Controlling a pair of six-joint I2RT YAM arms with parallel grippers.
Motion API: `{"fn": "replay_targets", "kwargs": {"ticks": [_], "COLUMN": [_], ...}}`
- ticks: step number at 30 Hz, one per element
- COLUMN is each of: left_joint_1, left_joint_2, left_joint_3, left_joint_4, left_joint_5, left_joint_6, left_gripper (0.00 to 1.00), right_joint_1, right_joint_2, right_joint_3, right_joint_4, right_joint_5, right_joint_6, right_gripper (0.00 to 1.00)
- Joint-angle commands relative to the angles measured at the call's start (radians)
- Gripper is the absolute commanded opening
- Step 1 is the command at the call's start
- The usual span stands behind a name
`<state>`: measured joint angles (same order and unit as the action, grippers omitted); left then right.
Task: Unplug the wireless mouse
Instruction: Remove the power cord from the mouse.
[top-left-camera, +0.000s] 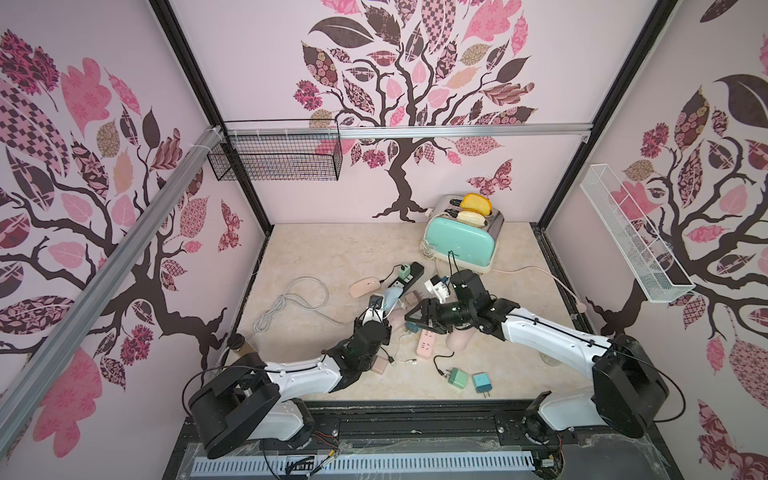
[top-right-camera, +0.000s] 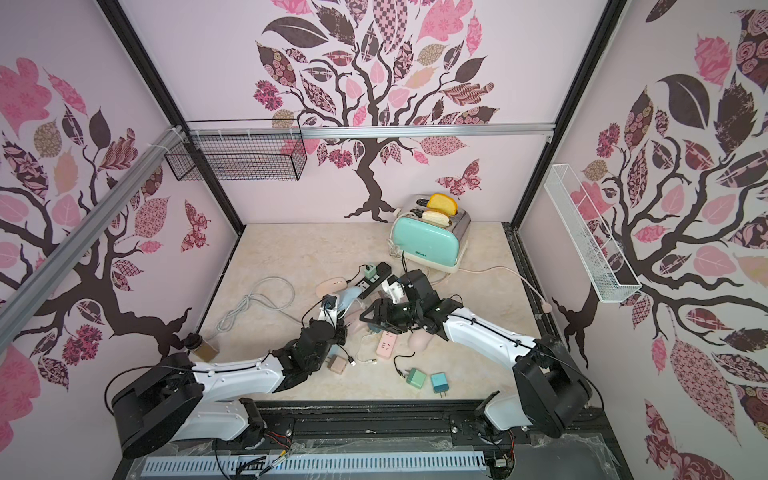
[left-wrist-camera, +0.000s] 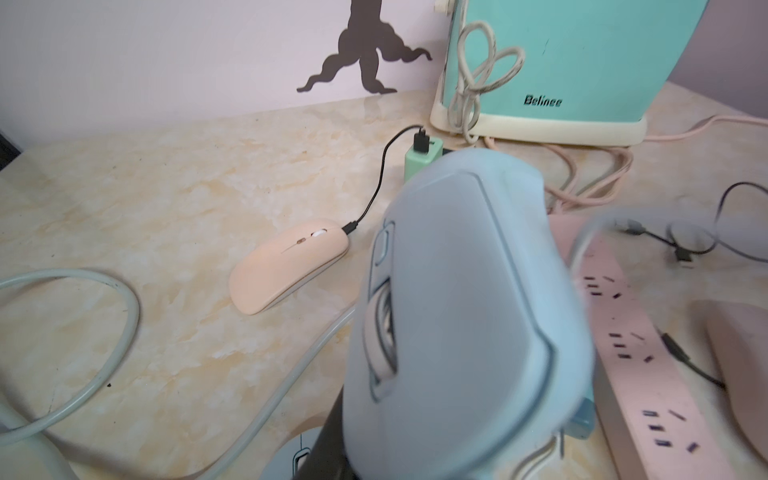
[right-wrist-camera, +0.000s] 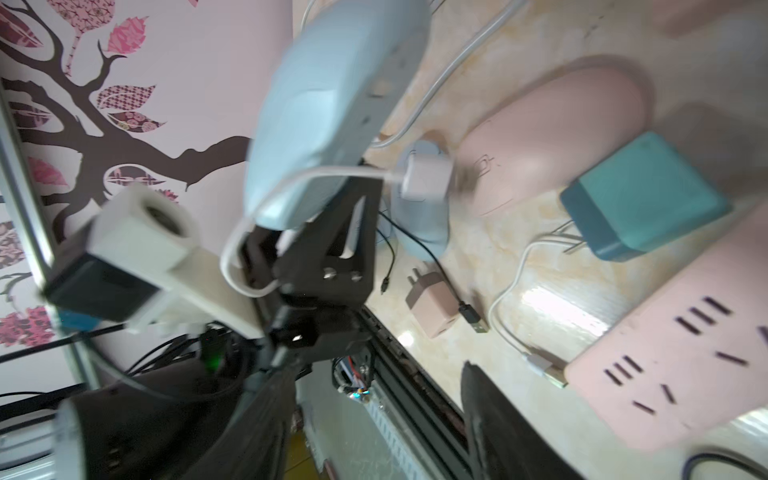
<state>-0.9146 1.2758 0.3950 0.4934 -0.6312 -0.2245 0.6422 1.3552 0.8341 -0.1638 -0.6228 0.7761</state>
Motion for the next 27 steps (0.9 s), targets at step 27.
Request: {"fn": "replay_targets", "kwargs": {"ticks": [27], "left_joint_1": [-0.312], "left_joint_2": [0.016], "left_joint_3": [-0.013], "left_joint_4": [0.374], "left_joint_5": [-0.42], "left_joint_6": [0.453], "left_gripper": [0.0], "right_joint_1": [0.056], "right_joint_2": [-0.019], "right_joint_3": [0.238], "right_joint_4": [-0.125], "right_joint_5": [0.156], "right_joint_6": [0.158], "right_gripper": [0.9]}}
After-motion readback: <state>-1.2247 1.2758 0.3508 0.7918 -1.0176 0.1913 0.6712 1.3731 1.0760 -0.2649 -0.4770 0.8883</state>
